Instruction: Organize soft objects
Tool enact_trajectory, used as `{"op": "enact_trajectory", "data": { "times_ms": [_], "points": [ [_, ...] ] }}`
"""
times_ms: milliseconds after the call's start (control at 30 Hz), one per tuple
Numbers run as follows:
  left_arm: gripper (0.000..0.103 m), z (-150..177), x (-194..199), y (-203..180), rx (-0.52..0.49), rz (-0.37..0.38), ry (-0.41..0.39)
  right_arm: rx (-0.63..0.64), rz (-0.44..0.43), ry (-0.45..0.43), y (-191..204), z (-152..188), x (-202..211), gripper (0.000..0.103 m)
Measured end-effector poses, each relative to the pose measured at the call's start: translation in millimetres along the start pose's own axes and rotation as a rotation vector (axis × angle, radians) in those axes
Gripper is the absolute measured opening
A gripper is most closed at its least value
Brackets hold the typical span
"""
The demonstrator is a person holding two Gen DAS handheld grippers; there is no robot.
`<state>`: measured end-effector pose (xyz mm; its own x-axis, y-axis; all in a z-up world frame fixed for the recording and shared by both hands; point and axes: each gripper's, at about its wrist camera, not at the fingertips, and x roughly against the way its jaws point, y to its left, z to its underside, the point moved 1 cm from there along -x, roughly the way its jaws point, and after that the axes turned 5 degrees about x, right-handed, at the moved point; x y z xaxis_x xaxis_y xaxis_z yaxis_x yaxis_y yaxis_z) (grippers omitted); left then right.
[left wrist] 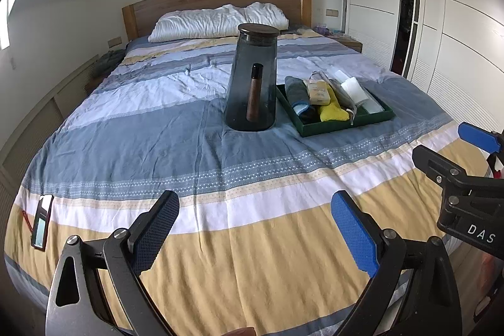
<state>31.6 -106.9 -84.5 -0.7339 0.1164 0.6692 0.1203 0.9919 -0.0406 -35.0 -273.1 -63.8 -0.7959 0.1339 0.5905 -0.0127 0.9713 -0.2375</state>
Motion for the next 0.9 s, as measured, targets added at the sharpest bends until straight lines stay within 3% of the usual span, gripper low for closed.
{"op": "enact_trajectory", "data": {
  "times_ms": [900],
  "points": [
    [0.095,-3.4,5.7,3.5,0.018,0.009,-0.018,0.023,-0.006,-0.002,2.5,-2.1,2.8,0.088]
  ]
}}
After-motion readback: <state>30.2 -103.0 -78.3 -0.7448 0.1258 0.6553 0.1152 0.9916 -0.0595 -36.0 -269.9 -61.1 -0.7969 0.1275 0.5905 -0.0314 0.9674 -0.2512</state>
